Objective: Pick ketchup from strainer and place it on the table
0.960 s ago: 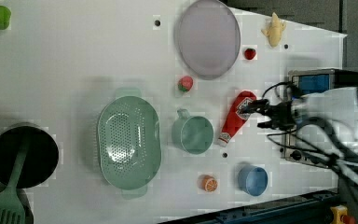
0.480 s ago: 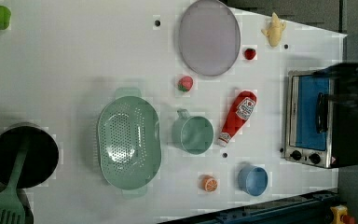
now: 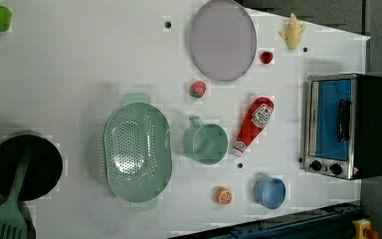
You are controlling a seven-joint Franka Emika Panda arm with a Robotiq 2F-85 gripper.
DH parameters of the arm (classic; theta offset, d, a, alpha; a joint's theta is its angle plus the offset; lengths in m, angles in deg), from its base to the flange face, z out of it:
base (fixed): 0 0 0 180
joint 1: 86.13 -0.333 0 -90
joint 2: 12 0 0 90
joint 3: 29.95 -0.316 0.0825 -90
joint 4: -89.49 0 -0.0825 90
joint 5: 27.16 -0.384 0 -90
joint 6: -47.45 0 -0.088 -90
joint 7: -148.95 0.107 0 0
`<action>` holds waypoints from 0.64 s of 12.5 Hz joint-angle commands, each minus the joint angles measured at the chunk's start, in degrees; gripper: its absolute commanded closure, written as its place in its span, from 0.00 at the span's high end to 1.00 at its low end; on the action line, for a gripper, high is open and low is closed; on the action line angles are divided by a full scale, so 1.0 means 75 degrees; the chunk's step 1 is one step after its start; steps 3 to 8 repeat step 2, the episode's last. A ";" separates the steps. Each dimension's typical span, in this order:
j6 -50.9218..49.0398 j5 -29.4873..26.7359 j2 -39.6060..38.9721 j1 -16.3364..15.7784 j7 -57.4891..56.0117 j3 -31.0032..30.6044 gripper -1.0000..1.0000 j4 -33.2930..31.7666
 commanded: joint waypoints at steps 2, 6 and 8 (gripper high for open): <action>-0.0248 -0.0006 -0.0512 0.0000 0.0510 -0.0036 1.00 -0.0086; -0.0248 -0.0006 -0.0512 0.0000 0.0510 -0.0036 1.00 -0.0086; -0.0248 -0.0006 -0.0512 0.0000 0.0510 -0.0036 1.00 -0.0086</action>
